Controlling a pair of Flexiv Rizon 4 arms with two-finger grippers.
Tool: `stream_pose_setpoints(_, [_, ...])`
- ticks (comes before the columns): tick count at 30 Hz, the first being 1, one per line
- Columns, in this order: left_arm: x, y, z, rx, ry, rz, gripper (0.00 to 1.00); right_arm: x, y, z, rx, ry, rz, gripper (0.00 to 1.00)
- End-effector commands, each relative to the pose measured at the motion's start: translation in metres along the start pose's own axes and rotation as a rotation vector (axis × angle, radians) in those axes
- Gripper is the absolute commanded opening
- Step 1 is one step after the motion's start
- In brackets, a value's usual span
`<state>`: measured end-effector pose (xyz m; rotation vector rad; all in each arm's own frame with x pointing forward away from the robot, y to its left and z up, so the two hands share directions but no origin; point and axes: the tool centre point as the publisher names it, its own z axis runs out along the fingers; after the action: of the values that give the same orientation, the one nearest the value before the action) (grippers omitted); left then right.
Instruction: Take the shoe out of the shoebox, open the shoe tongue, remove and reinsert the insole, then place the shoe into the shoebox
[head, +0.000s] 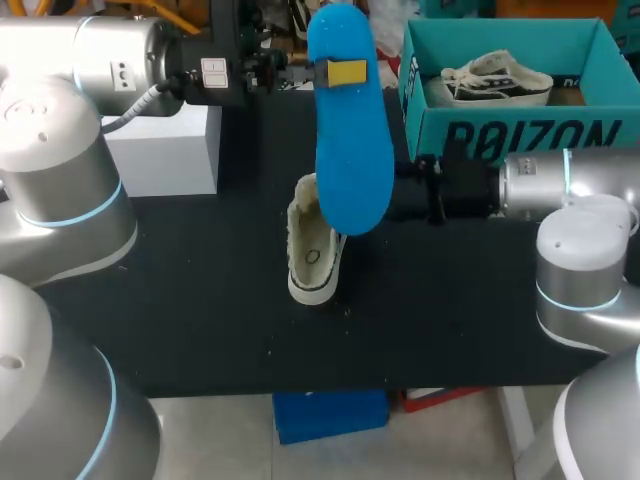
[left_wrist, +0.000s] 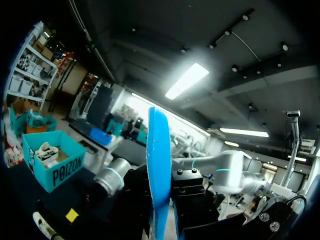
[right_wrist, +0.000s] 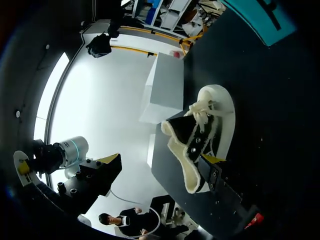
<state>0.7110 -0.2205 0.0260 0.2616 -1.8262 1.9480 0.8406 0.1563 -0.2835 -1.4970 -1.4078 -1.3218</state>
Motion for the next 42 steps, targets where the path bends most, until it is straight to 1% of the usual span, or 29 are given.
stream_pose_setpoints(1, [0.000,0.001,0.002,0.002,-0.004,0.001,0.00,0.000,-0.002,-0.007,-0.039,0.001,-0.002,1.00])
stream_pose_setpoints(2, [0.000,0.001,0.002,0.002,-0.004,0.001,0.00,0.000,-0.002,-0.007,-0.039,0.001,-0.002,1.00])
stream_pose_setpoints(4, [0.005,0.001,0.001,-0.034,-0.102,0.332,0.00,0.000,-0.002,-0.007,-0.039,0.001,-0.002,1.00])
stream_pose_setpoints(6, [0.013,0.010,0.001,-0.082,-0.106,0.562,0.00,0.000,-0.002,-0.007,-0.039,0.001,-0.002,1.00])
stream_pose_setpoints(7, [0.017,0.018,0.001,-0.126,-0.105,0.689,0.00,0.000,-0.002,-0.007,-0.039,0.001,-0.002,1.00])
stream_pose_setpoints(8, [0.019,0.029,0.002,-0.181,-0.086,0.773,0.00,0.000,-0.002,-0.007,-0.039,0.001,-0.002,1.00])
stream_pose_setpoints(9, [0.019,0.040,0.002,-0.237,-0.070,0.830,0.00,0.000,-0.002,-0.007,-0.039,0.001,-0.002,1.00])
stream_pose_setpoints(10, [0.018,0.049,0.001,-0.274,-0.077,0.886,0.00,0.000,-0.002,-0.007,-0.039,0.001,-0.002,1.00])
stream_pose_setpoints(11, [0.015,0.057,0.000,-0.287,-0.089,0.903,0.00,0.000,-0.002,-0.007,-0.039,0.001,-0.002,1.00])
stream_pose_setpoints(12, [0.011,0.062,-0.002,-0.305,-0.100,0.874,0.00,0.000,-0.002,-0.007,-0.039,0.001,-0.002,1.00])
stream_pose_setpoints(35, [0.011,0.062,-0.002,-0.305,-0.100,0.874,0.00,0.000,-0.002,-0.007,-0.039,0.001,-0.002,1.00])
stream_pose_setpoints(36, [0.012,0.074,-0.005,-0.291,-0.095,0.900,0.00,0.000,-0.002,-0.007,-0.039,0.001,-0.002,1.00])
stream_pose_setpoints(37, [0.011,0.087,-0.009,-0.301,-0.102,0.902,0.00,0.000,-0.002,-0.007,-0.039,0.001,-0.002,1.00])
stream_pose_setpoints(38, [0.010,0.100,-0.015,-0.252,-0.104,0.922,0.00,0.000,-0.002,-0.007,-0.039,0.001,-0.002,1.00])
stream_pose_setpoints(39, [0.007,0.112,-0.021,-0.245,-0.084,0.946,0.00,0.000,-0.002,-0.007,-0.039,0.001,-0.002,1.00])
stream_pose_setpoints(40, [0.003,0.126,-0.028,-0.260,-0.109,0.924,0.00,0.000,-0.002,-0.007,-0.039,0.001,-0.002,1.00])
stream_pose_setpoints(41, [-0.002,0.136,-0.033,-0.234,-0.112,0.958,0.00,0.000,-0.002,-0.007,-0.039,0.001,-0.002,1.00])
stream_pose_setpoints(42, [-0.005,0.147,-0.040,-0.250,-0.125,0.946,0.00,0.000,-0.002,-0.007,-0.039,0.001,-0.002,1.00])
